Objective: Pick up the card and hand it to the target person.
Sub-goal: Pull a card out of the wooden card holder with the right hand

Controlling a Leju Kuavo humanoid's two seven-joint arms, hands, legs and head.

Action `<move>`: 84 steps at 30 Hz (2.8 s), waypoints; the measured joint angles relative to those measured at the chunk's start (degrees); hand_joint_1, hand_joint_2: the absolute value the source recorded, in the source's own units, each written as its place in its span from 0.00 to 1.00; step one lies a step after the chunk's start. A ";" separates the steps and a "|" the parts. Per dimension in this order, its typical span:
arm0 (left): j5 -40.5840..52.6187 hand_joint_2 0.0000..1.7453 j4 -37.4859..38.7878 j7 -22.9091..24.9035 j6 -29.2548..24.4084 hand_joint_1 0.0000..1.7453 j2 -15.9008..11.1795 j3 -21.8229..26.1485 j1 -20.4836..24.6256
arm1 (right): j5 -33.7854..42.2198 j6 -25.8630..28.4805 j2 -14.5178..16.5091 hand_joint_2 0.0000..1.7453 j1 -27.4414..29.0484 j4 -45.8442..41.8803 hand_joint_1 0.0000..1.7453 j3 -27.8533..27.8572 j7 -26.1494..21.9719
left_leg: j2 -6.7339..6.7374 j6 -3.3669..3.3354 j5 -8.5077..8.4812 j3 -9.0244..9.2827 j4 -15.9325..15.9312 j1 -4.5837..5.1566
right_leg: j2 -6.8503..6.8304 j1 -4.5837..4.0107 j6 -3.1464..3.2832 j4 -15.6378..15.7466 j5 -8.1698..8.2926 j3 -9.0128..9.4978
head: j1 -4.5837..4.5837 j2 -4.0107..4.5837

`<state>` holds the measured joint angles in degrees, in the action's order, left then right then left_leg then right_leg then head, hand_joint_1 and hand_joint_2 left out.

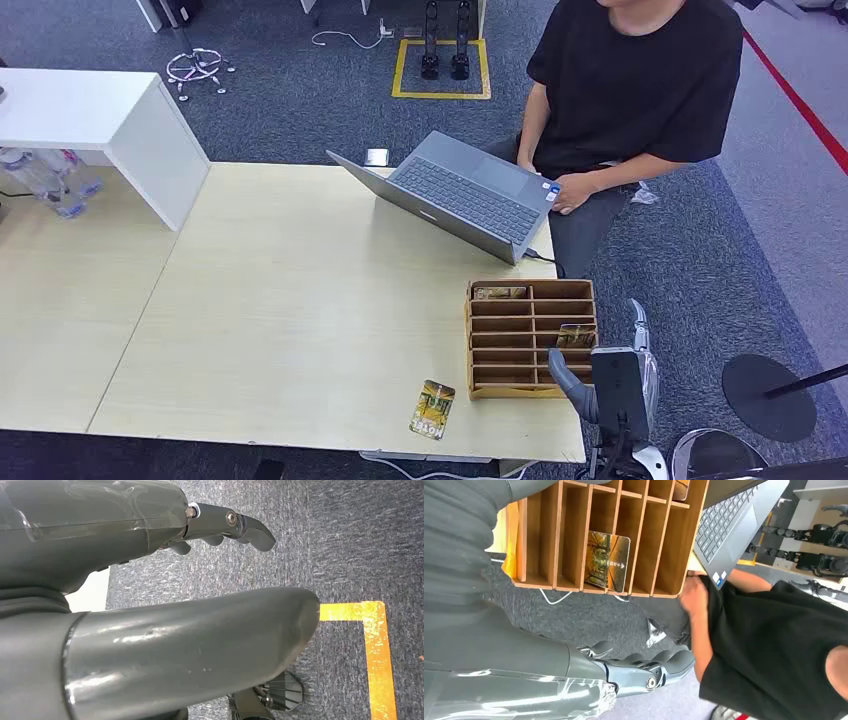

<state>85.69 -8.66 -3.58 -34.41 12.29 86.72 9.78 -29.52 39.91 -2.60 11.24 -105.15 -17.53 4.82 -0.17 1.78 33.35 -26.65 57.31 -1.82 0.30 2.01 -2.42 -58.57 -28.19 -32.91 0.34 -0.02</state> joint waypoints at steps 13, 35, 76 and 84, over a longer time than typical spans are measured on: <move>0.19 0.00 0.00 -0.09 1.13 0.00 -0.20 0.03 0.10 | -29.49 -5.00 -11.86 1.00 -4.33 -3.08 0.00 -0.86 22.70 | 0.00 -0.06 0.03 0.00 0.06 0.02 | -0.01 0.03 -0.01 0.01 0.01 0.02 | -0.01 0.00; 0.36 0.00 0.00 -0.73 2.73 0.00 -0.44 -0.12 0.10 | -30.11 -27.48 -25.88 1.00 -8.51 -9.05 0.08 -2.61 23.91 | -0.01 -0.07 0.04 -0.02 0.07 0.02 | -0.02 0.03 -0.01 0.01 0.01 0.04 | 0.00 0.00; 0.36 0.00 0.00 -0.20 2.85 0.00 -0.47 -1.62 0.10 | -21.49 -33.29 -29.13 1.00 -14.75 -2.54 0.44 -13.46 22.58 | -0.01 -0.07 0.04 -0.04 0.07 0.02 | -0.02 0.03 -0.01 0.00 0.01 0.03 | 0.00 0.00; 0.36 0.00 0.00 -0.11 2.85 0.00 -0.47 -1.67 0.09 | -21.54 -33.48 -28.99 1.00 -15.35 -1.27 0.42 -15.28 22.58 | -0.02 -0.07 0.04 -0.04 0.07 0.02 | -0.03 0.04 -0.01 0.00 0.00 0.03 | 0.01 0.00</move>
<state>86.05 -8.66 -3.69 -31.56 11.82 85.05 9.88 -51.06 6.43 -31.59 -4.11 -106.42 -32.81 27.41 -0.19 1.71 33.39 -26.69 57.38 -1.80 0.27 2.05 -2.43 -58.57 -28.19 -32.89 0.34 -0.02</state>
